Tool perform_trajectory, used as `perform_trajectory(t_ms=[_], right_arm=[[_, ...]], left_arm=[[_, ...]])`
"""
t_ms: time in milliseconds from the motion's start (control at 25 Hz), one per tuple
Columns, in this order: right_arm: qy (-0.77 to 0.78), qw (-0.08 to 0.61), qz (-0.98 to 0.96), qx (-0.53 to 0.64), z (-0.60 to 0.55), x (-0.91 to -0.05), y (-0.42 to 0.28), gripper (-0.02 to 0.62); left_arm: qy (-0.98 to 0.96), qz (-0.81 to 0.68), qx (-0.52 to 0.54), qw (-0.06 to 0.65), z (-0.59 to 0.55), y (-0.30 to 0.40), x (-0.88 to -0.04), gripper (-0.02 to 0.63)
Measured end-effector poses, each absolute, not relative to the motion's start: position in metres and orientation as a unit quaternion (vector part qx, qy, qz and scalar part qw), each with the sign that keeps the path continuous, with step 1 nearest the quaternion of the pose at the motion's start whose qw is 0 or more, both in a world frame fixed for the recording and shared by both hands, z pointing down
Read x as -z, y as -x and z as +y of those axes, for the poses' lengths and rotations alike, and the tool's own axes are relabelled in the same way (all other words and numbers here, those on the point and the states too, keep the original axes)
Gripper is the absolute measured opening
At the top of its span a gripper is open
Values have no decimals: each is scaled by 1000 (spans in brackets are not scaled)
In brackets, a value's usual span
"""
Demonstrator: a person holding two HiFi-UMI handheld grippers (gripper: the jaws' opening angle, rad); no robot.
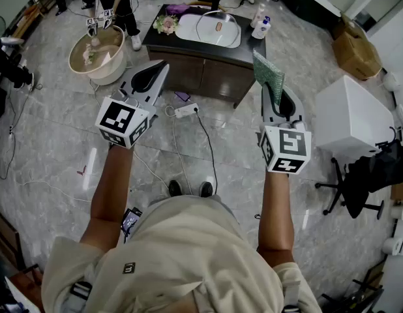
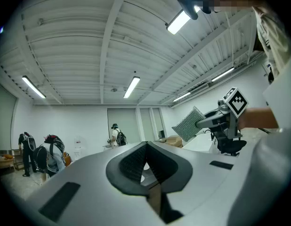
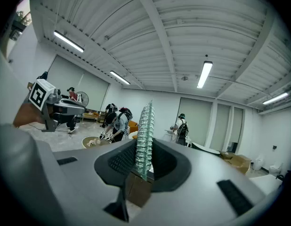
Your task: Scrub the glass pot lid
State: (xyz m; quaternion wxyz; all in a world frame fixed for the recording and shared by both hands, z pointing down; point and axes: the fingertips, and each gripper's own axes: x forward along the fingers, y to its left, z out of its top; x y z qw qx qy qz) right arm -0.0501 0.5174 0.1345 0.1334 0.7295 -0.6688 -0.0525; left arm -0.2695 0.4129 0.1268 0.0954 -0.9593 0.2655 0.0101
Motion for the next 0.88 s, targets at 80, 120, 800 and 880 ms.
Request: perform_trajectory(t_ms=[80,120,800,880], right_arm=[[-731,134,-667,52,517,-135,54,87],[-731,134,-667,52,516,-136,55,87],[-739,141,-659,32,508,-144,50,89],[-740,135,-658,30,509,-147,37,90]], left_arm=[[960,264,-11,95,411,274,-128,15],[960,263,-11,95,410,276,-129,15],[966,248,-46,60,372,268,-148,15],[968,242,-42,56,373,253,-156,15]])
